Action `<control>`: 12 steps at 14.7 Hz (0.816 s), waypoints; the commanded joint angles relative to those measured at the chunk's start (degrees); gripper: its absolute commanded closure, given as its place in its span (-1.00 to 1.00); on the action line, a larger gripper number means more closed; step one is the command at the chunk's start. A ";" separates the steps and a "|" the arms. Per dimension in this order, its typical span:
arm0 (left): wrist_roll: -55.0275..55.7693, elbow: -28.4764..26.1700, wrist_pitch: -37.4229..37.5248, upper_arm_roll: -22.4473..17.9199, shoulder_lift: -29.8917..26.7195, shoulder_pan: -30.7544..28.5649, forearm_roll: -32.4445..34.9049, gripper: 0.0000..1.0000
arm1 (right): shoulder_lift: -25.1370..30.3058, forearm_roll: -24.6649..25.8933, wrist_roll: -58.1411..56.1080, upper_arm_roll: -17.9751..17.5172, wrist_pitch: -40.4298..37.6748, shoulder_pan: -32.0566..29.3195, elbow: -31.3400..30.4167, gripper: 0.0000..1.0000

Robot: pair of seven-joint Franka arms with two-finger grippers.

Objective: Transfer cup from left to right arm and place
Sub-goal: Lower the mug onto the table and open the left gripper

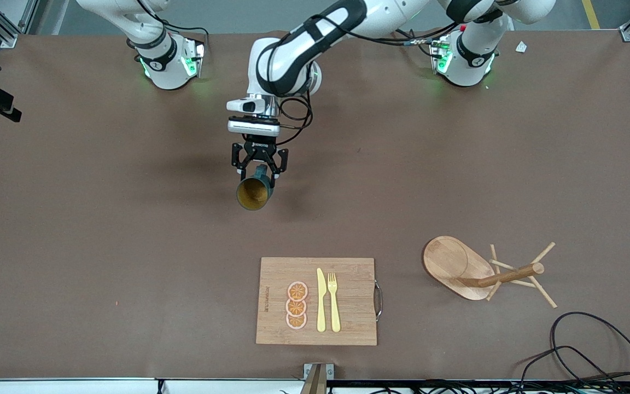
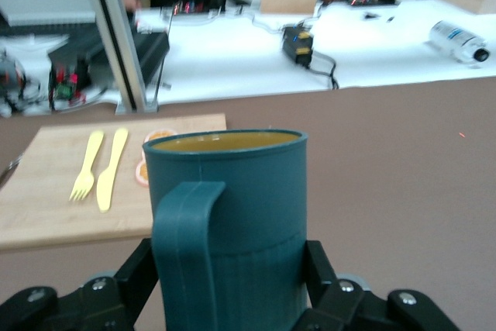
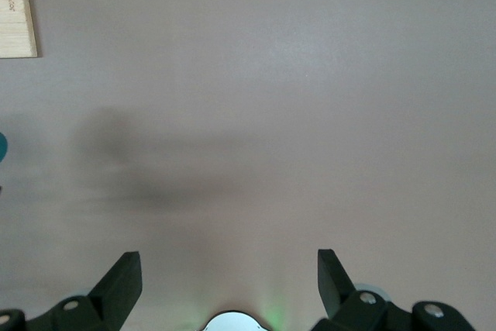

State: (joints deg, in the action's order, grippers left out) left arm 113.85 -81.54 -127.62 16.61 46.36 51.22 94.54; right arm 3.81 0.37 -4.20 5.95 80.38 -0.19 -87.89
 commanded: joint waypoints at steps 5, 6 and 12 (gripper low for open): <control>16.12 0.50 15.03 -0.70 10.93 5.20 16.38 0.60 | -4.06 0.77 -0.54 -0.06 1.18 -0.69 0.00 -1.00; 17.01 0.50 15.21 -0.61 11.29 5.56 15.94 0.60 | -5.03 0.33 -0.54 -0.06 1.62 -0.77 0.00 -1.00; 22.02 0.85 16.70 -0.61 14.19 7.14 15.85 0.50 | -11.19 0.33 -0.81 -0.15 4.35 -2.09 0.17 -1.00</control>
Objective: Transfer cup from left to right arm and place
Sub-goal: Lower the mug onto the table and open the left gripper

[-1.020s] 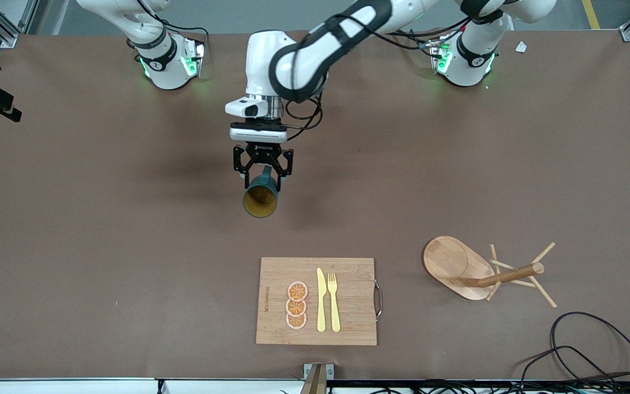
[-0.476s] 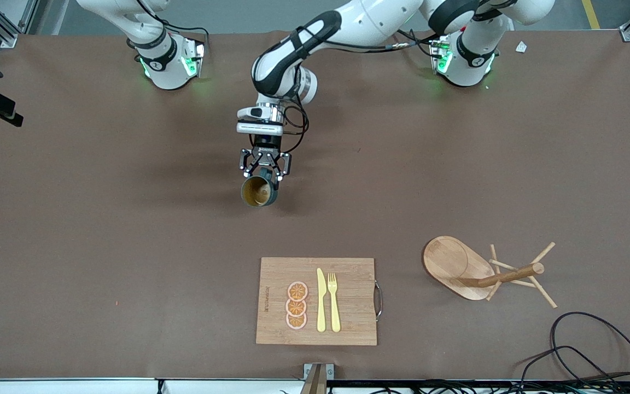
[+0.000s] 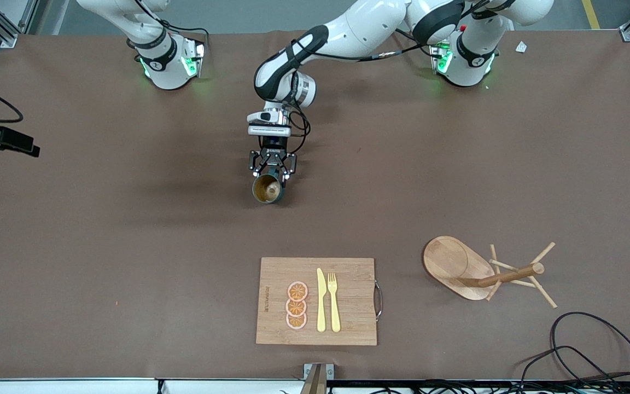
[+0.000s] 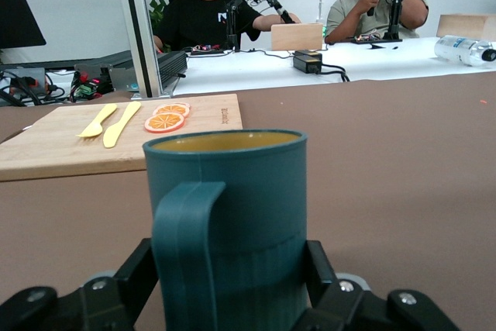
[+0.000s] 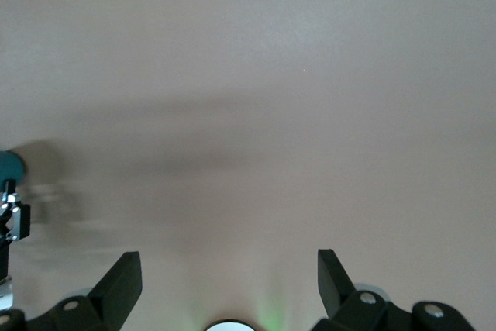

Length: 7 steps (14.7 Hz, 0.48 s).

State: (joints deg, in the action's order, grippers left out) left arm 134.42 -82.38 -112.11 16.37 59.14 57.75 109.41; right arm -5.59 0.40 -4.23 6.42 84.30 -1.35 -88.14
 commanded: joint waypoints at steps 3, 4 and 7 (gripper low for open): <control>1.99 1.70 1.63 -0.29 1.68 1.14 0.72 -0.27 | -1.97 0.31 -0.34 -0.71 1.48 -0.59 0.25 -1.00; 1.81 1.70 1.63 -0.29 1.51 1.14 0.28 -0.99 | -1.97 0.22 -0.16 -0.71 1.48 -0.41 0.16 -1.00; 1.02 1.96 1.63 0.24 -0.15 1.22 -6.45 -1.00 | -2.06 -0.13 0.28 -0.79 1.57 -0.06 -0.19 -1.00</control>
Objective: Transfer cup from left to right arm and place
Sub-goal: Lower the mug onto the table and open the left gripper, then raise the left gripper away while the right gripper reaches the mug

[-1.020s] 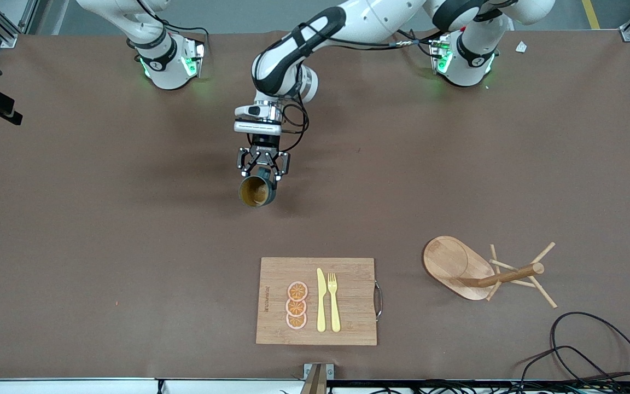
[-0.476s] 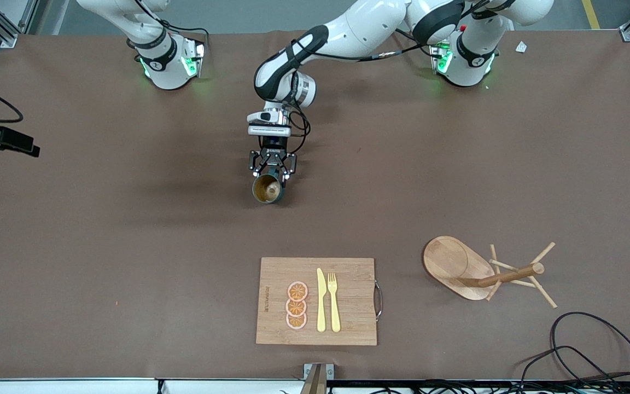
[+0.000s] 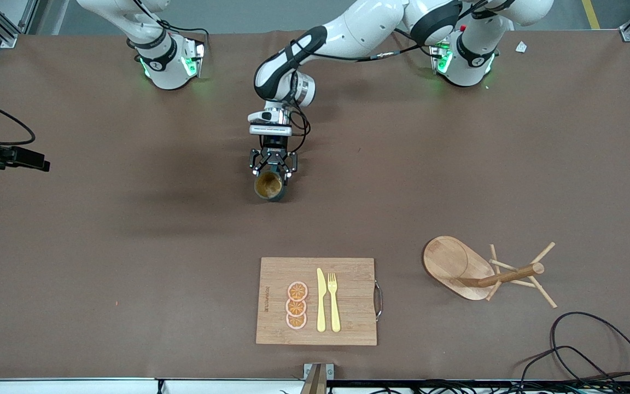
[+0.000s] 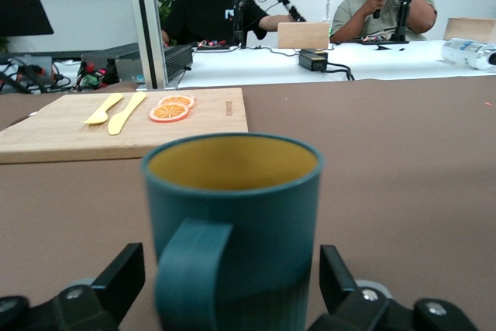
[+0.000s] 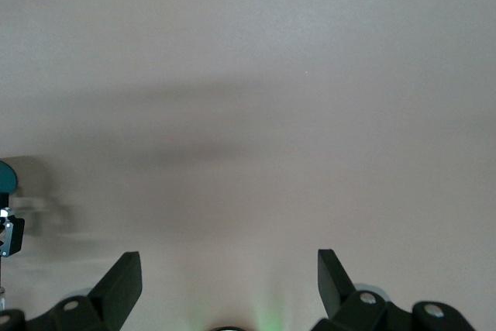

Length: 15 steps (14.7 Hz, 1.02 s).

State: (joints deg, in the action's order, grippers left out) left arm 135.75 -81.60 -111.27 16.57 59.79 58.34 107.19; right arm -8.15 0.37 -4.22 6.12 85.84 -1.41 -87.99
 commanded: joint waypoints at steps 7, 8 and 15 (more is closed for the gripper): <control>-11.89 3.29 -0.08 4.34 -10.03 -1.21 -30.61 -1.00 | -0.82 -2.82 20.54 -0.67 2.39 8.08 -1.83 -1.00; -14.52 3.29 -0.08 4.34 -11.96 -1.91 -33.42 -1.00 | -0.82 -3.44 22.66 -0.67 3.44 9.04 -2.80 -1.00; -52.54 1.00 -3.42 8.99 -28.13 -20.69 -62.06 -1.00 | -0.38 -5.55 33.90 -0.67 16.08 14.58 -14.91 -1.00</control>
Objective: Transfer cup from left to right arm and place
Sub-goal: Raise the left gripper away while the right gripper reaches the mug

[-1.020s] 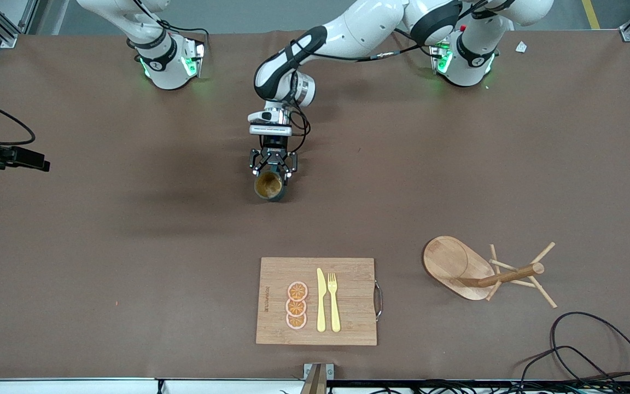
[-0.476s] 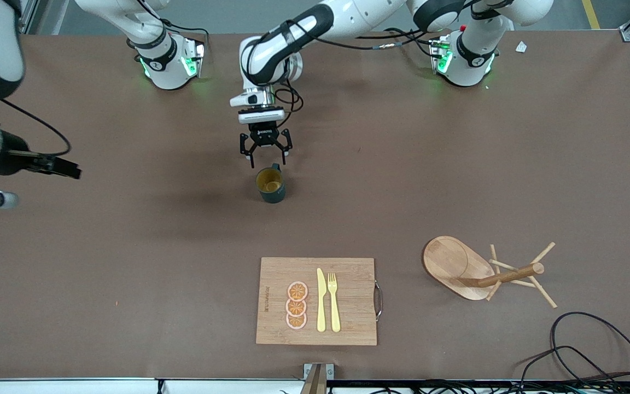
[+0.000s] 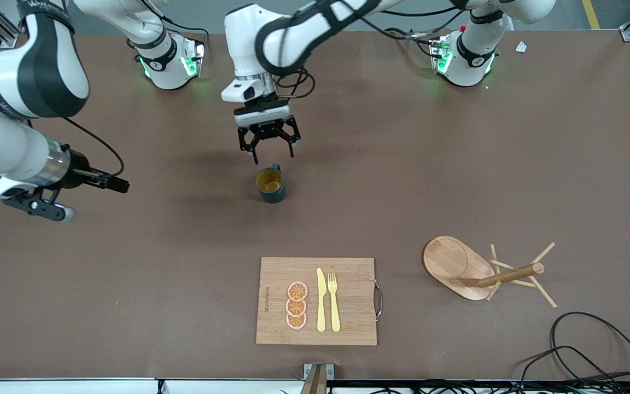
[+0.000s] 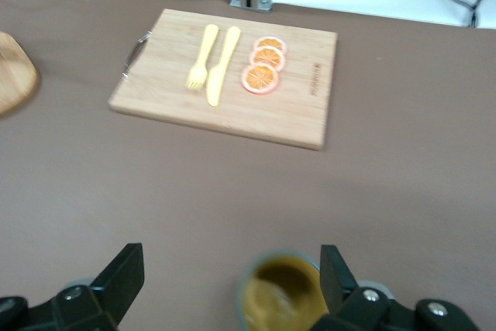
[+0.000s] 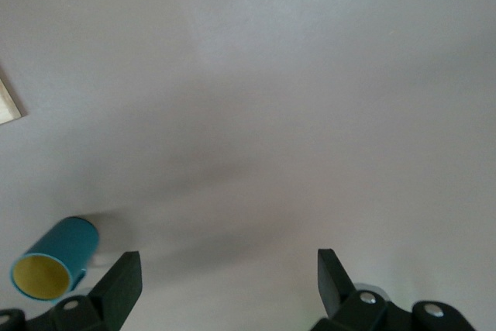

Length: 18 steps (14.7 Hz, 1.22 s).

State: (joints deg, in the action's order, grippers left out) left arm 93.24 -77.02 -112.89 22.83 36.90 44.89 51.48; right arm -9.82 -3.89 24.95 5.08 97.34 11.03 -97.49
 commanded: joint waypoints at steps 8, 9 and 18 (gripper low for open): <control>-56.81 -3.40 6.62 3.89 -17.37 -34.75 -31.17 -1.00 | 3.40 -1.30 30.90 0.37 25.50 19.79 -22.81 -1.00; -60.94 -3.31 8.81 3.89 -18.95 -36.87 -32.83 -1.00 | 3.23 -1.30 33.29 0.37 28.14 22.26 -24.48 -1.00; -76.28 -2.96 20.94 3.72 -25.90 -59.46 -46.46 -1.00 | -5.11 -1.30 35.17 0.37 41.25 32.47 -26.17 -1.00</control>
State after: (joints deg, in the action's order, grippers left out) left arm 16.72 -78.22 -94.25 26.07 13.85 -12.11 7.26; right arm -12.96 -4.97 60.15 4.80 135.86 42.02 -123.02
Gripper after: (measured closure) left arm 0.000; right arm 0.000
